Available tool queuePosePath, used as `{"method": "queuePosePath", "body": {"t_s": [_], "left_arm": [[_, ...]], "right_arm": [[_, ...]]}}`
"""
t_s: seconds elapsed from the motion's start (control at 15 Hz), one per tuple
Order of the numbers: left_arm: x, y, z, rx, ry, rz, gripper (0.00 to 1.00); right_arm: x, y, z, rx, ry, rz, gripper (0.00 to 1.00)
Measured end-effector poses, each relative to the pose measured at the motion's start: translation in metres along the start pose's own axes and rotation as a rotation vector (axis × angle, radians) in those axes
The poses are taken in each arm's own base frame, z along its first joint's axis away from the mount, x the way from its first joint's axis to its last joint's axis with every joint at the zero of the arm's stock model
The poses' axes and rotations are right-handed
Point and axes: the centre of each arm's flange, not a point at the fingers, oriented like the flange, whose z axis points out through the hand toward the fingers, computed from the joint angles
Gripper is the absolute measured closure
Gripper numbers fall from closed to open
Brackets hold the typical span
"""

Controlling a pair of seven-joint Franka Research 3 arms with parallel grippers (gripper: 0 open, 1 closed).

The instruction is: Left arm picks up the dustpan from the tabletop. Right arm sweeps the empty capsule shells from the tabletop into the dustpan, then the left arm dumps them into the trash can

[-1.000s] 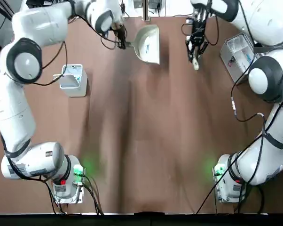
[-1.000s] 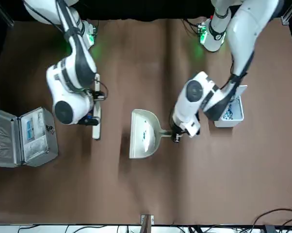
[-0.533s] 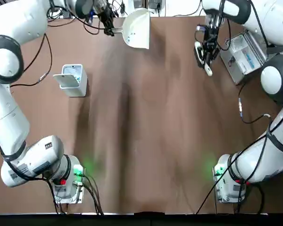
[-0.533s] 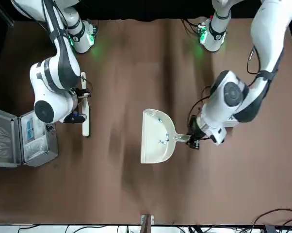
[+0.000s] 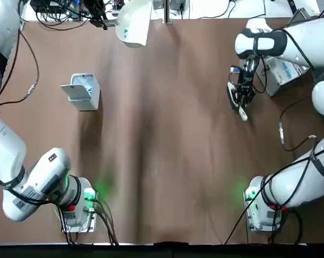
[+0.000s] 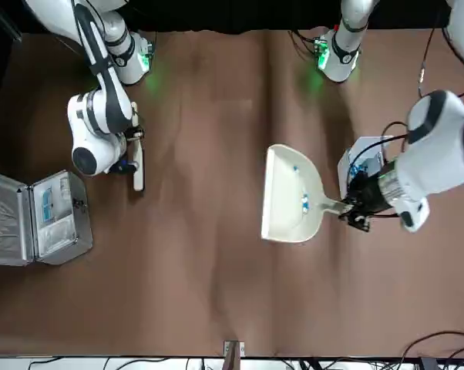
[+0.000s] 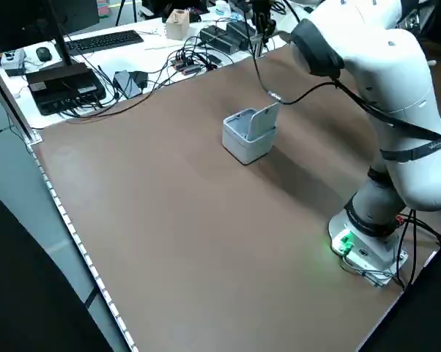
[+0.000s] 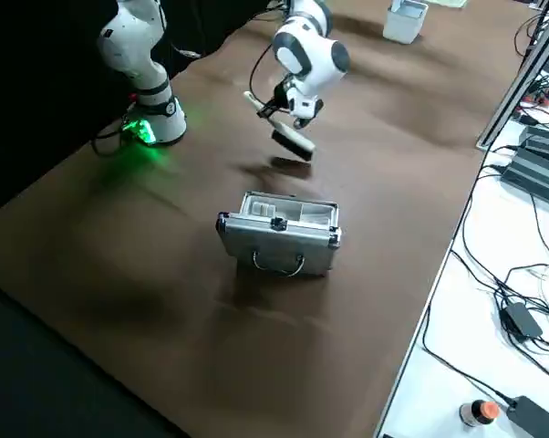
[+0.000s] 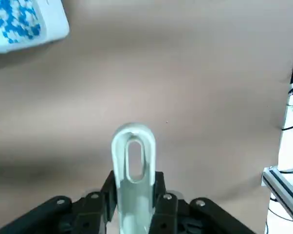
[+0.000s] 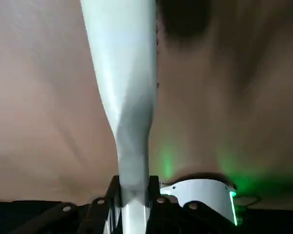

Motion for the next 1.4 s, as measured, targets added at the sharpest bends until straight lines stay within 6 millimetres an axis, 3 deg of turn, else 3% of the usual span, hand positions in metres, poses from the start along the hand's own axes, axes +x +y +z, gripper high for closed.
{"method": "queuePosePath", "body": {"t_s": [0.2,0.27,0.6,1.07,1.4], "left_arm": [[0.034,-0.003,-0.023,0.028,-0.044,0.026,0.67],[0.053,-0.006,-0.035,0.040,-0.080,0.047,0.67],[0.102,-0.018,-0.070,0.021,-0.086,0.086,0.67],[0.117,-0.025,-0.089,0.026,0.031,0.150,0.67],[0.149,-0.035,-0.107,0.013,0.095,0.187,0.67]], "right_arm": [[-0.011,0.015,0.020,0.014,0.006,0.004,0.74],[-0.016,0.021,0.031,0.020,0.019,-0.001,0.74],[-0.017,0.016,0.041,0.011,0.051,-0.020,0.74],[-0.010,0.013,0.031,0.017,0.138,-0.029,0.74],[-0.004,-0.003,0.020,0.040,0.219,-0.045,0.74]]}}
